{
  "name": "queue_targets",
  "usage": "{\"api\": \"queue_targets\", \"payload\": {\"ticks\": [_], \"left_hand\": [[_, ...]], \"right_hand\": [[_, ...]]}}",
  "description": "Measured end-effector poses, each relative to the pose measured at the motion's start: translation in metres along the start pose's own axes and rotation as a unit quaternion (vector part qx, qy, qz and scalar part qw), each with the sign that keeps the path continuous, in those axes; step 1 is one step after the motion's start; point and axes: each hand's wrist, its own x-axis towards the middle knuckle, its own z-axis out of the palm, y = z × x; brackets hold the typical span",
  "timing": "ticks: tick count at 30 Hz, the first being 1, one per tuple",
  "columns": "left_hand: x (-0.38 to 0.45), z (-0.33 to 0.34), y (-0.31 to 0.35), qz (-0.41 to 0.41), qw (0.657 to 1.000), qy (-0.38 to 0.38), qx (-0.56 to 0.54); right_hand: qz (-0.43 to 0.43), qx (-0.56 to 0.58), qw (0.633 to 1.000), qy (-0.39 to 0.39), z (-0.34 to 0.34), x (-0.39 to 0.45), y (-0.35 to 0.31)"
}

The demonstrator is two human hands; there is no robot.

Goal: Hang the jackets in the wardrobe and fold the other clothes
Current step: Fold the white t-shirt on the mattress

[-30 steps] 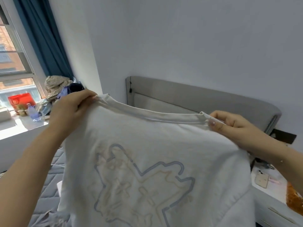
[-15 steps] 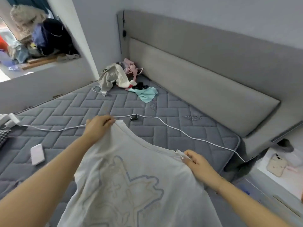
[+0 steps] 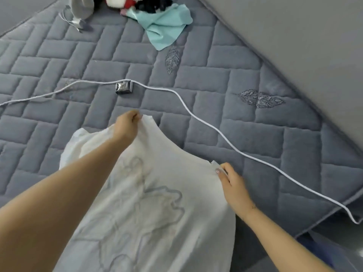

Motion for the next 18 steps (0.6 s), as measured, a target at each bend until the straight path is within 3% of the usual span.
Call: {"api": "queue_targets", "payload": {"ticks": [3,7,10,14,18], "left_hand": [[0.032,0.041,0.032,0.002,1.0,0.016,-0.01],[0.068,0.092,0.052,-0.01,0.999,-0.016,-0.028],[0.068,0.123,0.046,-0.022,0.999,0.018,-0.024],[0.06,0.138,0.041,0.014,0.995,0.055,-0.076],[0.025,0.124,0.037,0.087,0.992,0.06,-0.069]], "right_hand": [[-0.005,-0.003,0.999,0.034,-0.036,0.043,0.013],[0.002,-0.061,0.998,0.008,-0.067,0.082,0.03],[-0.007,-0.099,0.995,0.014,-0.066,0.094,0.044],[-0.042,-0.158,0.983,0.084,-0.049,0.093,0.052],[0.029,-0.06,0.994,0.085,-0.043,0.076,0.042]]}}
